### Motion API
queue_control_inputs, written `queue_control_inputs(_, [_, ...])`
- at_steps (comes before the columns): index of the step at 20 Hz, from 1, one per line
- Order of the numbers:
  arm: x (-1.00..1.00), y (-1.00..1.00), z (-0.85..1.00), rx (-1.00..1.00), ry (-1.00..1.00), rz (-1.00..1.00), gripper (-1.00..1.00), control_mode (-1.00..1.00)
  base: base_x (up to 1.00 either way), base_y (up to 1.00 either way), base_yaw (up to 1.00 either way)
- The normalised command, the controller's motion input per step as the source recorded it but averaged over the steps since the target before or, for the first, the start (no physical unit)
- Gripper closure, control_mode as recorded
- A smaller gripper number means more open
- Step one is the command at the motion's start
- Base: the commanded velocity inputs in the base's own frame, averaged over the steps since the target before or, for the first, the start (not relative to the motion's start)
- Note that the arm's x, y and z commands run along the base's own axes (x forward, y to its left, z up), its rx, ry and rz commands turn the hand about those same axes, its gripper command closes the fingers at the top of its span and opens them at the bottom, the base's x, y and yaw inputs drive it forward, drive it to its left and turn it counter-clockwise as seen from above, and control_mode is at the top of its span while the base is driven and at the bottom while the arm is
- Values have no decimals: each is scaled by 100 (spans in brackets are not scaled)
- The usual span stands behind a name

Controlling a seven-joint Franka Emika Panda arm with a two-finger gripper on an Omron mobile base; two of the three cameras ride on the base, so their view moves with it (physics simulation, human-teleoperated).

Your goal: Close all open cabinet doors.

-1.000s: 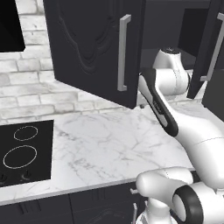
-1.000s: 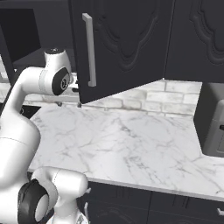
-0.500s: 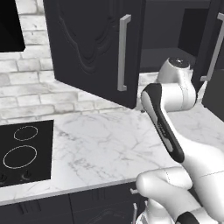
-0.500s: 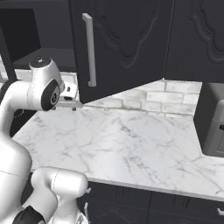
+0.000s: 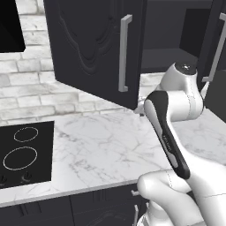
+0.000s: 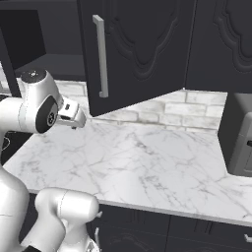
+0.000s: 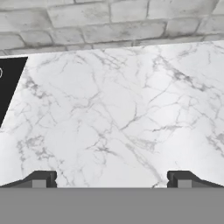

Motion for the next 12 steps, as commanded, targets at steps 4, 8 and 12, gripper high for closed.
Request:
queue_control_inputs(4, [-35,19,8,16,0,-10,-100,-100,0,0,0])
queue_control_inputs(8, [-33,23,1,16,0,-19,-100,-100,0,0,0])
queue_control_inputs(12, [-31,21,5,19,0,-19,-100,-100,0,0,0])
